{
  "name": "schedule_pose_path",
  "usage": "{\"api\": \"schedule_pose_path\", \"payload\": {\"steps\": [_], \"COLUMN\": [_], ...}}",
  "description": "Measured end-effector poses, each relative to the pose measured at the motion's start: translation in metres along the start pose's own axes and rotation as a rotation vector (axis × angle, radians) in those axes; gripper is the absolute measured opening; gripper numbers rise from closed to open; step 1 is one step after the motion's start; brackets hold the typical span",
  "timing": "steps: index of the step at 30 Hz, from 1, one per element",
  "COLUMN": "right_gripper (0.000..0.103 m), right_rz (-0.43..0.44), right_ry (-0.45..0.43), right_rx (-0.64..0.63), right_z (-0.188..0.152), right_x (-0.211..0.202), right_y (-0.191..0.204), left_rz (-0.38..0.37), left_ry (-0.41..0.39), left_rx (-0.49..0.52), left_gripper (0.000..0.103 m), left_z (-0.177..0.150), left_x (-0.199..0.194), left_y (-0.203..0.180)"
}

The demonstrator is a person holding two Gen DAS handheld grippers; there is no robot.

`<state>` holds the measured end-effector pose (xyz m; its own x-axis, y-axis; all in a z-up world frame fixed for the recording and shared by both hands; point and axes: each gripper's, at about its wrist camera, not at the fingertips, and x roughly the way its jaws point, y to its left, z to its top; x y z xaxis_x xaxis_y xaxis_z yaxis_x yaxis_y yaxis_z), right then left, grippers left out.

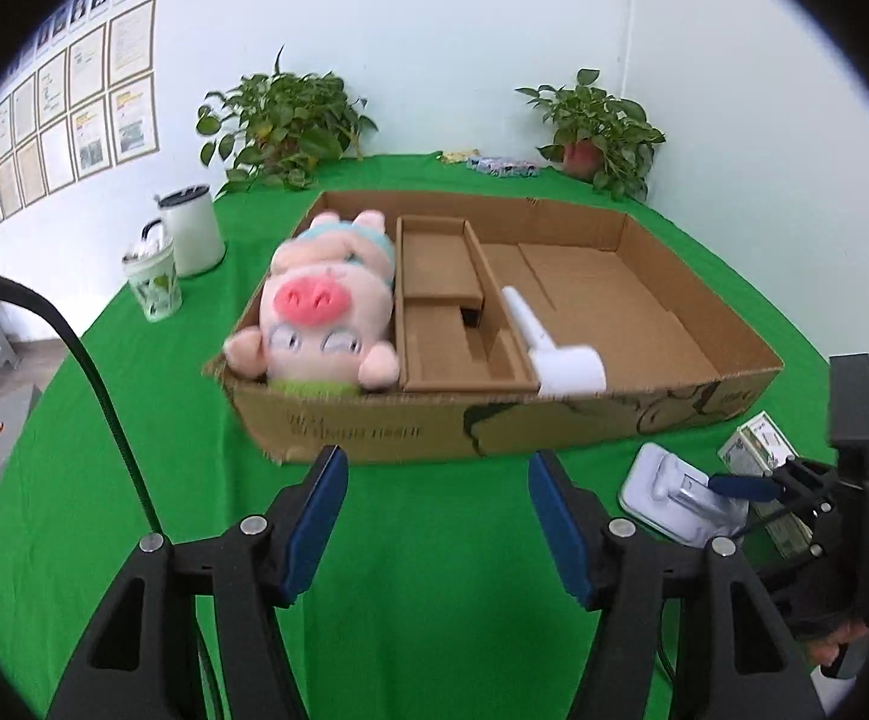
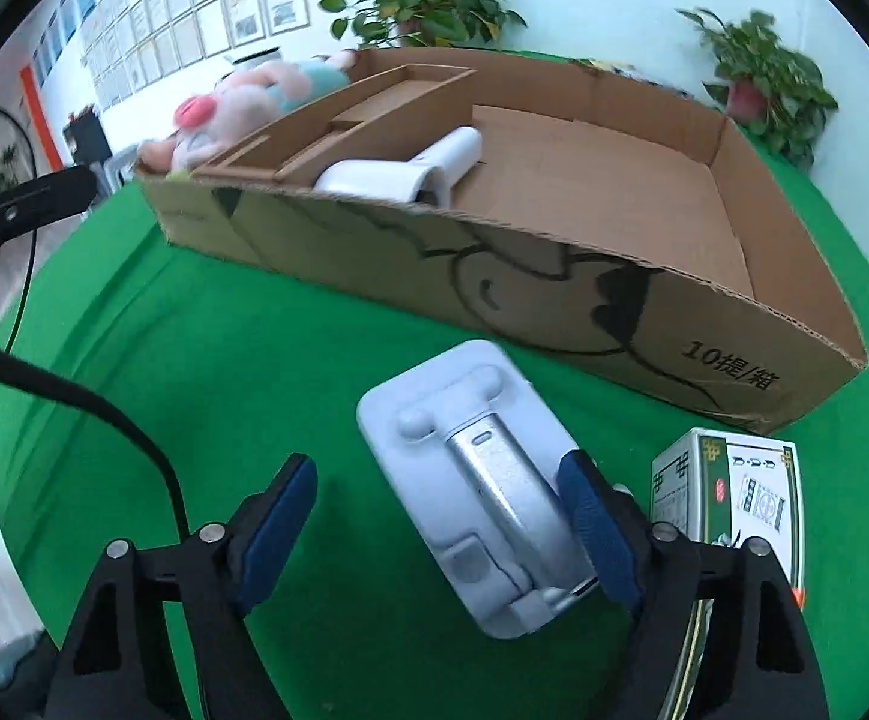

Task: Organize objects
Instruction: 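Withdraw the right gripper and move it to the white phone stand, then close the right gripper on the white phone stand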

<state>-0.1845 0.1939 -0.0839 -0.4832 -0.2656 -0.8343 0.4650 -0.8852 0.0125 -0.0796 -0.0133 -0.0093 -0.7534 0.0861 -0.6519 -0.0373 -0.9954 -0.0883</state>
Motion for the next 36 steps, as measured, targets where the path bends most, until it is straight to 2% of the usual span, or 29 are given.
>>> {"api": "schedule_pose_path", "payload": {"steps": [3, 4, 5, 8, 9, 12, 16, 19, 21, 25, 29, 31, 34, 36], "right_gripper": [0.076, 0.078, 0.081, 0.103, 0.102, 0.102, 0.102, 0.101, 0.087, 0.064, 0.065, 0.068, 0.081, 0.082], "right_rz": [0.134, 0.16, 0.151, 0.065, 0.033, 0.044, 0.043, -0.011, -0.065, -0.036, -0.023, -0.012, -0.012, -0.031], "right_ry": [-0.008, -0.034, -0.067, -0.14, -0.159, -0.085, -0.045, -0.005, -0.016, -0.03, -0.024, -0.021, -0.044, -0.042], "right_rx": [-0.038, -0.059, -0.06, 0.047, 0.08, 0.132, 0.206, 0.26, 0.232, 0.164, 0.177, 0.199, 0.187, 0.156], "right_z": [-0.018, -0.025, -0.032, -0.041, -0.043, -0.044, -0.04, -0.035, -0.037, -0.048, -0.07, -0.074, -0.069, -0.064], "right_x": [-0.015, -0.023, -0.031, -0.04, -0.041, -0.027, -0.018, -0.004, -0.003, -0.014, -0.031, -0.034, -0.033, -0.029], "right_y": [0.033, 0.045, 0.052, 0.045, 0.042, 0.041, 0.045, 0.049, 0.055, 0.059, 0.044, 0.037, 0.041, 0.049], "left_rz": [-0.03, -0.038, -0.047, -0.096, -0.119, -0.168, -0.194, -0.21, -0.203, -0.189, -0.258, -0.282, -0.348, -0.353], "left_ry": [0.018, 0.027, 0.039, 0.1, 0.122, 0.148, 0.172, 0.198, 0.213, 0.232, 0.264, 0.274, 0.306, 0.297], "left_rx": [-0.052, -0.064, -0.076, -0.131, -0.148, -0.146, -0.128, -0.125, -0.114, -0.133, -0.115, -0.111, -0.122, -0.12], "left_gripper": [0.062, 0.062, 0.062, 0.062, 0.062, 0.062, 0.062, 0.062, 0.062, 0.062, 0.062, 0.062, 0.061, 0.062], "left_z": [-0.019, -0.023, -0.028, -0.036, -0.038, -0.038, -0.036, -0.034, -0.036, -0.047, -0.057, -0.059, -0.058, -0.056], "left_x": [-0.004, -0.004, -0.003, 0.008, 0.012, 0.021, 0.032, 0.039, 0.038, 0.031, 0.034, 0.042, 0.057, 0.061], "left_y": [0.013, 0.017, 0.02, 0.025, 0.025, 0.018, 0.008, 0.007, 0.007, 0.01, -0.001, -0.009, -0.019, -0.022]}}
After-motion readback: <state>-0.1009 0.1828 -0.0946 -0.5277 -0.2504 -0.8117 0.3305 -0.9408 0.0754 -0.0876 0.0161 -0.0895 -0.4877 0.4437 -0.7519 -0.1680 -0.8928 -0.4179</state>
